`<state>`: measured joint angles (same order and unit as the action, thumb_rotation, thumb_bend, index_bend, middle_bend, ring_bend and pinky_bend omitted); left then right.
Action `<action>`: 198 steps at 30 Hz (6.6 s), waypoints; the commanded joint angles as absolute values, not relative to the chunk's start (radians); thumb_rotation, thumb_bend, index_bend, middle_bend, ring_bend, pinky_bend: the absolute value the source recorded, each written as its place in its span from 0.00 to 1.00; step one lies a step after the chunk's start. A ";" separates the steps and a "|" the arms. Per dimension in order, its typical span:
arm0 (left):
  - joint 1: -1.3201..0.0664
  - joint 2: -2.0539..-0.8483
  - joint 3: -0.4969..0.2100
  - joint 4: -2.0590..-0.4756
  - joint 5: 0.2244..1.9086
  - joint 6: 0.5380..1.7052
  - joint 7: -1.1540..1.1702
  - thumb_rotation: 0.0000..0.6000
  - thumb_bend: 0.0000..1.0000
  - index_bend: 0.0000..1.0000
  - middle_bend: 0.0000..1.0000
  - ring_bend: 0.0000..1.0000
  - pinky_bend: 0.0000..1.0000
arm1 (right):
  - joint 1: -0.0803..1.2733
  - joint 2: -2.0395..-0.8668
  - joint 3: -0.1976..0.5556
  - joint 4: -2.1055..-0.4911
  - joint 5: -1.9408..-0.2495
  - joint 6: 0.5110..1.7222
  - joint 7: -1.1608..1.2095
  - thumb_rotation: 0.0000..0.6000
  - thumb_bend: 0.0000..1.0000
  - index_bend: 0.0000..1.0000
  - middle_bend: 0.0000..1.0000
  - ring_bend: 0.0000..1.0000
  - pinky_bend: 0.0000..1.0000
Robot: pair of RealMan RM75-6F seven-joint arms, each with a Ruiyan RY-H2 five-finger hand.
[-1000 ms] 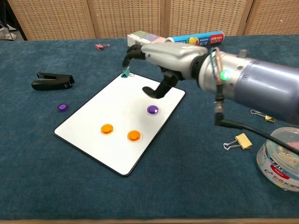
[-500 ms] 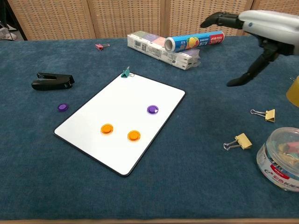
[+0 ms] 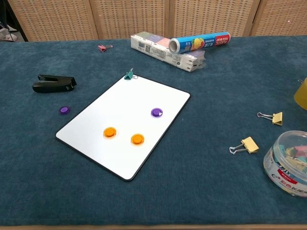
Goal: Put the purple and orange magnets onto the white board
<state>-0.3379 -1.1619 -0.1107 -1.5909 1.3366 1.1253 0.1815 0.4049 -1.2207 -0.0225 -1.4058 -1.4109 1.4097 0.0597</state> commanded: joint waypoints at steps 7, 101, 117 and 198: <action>-0.502 -1.295 -0.149 -1.533 1.191 0.914 0.298 1.00 0.08 0.00 0.00 0.00 0.00 | 0.214 -1.164 -0.048 -1.465 -1.408 1.583 0.118 1.00 0.04 0.06 0.00 0.00 0.00; -0.681 -1.609 -0.106 -1.217 1.078 0.864 0.360 1.00 0.29 0.46 0.00 0.00 0.00 | 0.125 -1.154 0.085 -1.447 -1.464 1.452 0.205 1.00 0.03 0.09 0.00 0.00 0.00; -0.679 -1.604 -0.110 -1.225 1.078 0.876 0.363 1.00 0.30 0.51 0.00 0.00 0.00 | 0.123 -1.152 0.089 -1.447 -1.465 1.447 0.209 1.00 0.03 0.09 0.00 0.00 0.00; -0.858 -1.533 -0.168 -1.618 0.922 1.087 0.571 1.00 0.30 0.04 0.00 0.00 0.00 | 0.112 -1.131 0.101 -1.451 -1.467 1.444 0.245 1.00 0.03 0.12 0.00 0.00 0.00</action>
<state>-0.9006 -1.5851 -0.1829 -1.5634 0.8653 1.0314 0.5967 0.1127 -1.1311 0.1019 -1.4504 -1.4653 1.4431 0.2460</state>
